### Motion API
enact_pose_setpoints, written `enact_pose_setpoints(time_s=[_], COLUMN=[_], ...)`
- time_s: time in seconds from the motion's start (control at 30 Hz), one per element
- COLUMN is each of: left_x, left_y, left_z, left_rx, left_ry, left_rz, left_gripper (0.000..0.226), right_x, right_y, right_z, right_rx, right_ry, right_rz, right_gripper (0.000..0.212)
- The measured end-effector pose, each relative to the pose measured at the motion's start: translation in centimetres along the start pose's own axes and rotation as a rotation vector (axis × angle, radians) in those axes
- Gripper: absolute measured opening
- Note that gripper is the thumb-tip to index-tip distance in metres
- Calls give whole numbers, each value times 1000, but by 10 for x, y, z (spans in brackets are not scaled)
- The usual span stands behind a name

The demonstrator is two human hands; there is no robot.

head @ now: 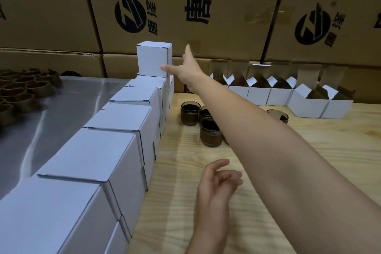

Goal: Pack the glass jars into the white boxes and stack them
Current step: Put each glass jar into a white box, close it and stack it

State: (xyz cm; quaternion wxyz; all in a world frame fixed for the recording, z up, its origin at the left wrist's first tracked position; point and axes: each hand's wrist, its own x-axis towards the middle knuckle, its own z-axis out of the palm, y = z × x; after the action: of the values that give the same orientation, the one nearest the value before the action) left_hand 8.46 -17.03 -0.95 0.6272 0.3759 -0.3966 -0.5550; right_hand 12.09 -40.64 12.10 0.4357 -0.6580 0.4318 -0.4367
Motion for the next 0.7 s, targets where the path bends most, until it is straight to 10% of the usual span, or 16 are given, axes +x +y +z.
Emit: enact_pose_setpoints(time_s=[0.37,0.7], left_x=[-1,0], left_y=[-6,-8], left_z=[0,3], left_rx=[32,76], left_ry=[80,143], left_rz=[-37,-29], left_gripper=[25,19], right_x=[-199,-220], right_y=[89,118], right_z=[-97,-115], right_rx=[149,58], right_ry=[571,675], right_rz=[-122,-95], right_gripper=[25,20])
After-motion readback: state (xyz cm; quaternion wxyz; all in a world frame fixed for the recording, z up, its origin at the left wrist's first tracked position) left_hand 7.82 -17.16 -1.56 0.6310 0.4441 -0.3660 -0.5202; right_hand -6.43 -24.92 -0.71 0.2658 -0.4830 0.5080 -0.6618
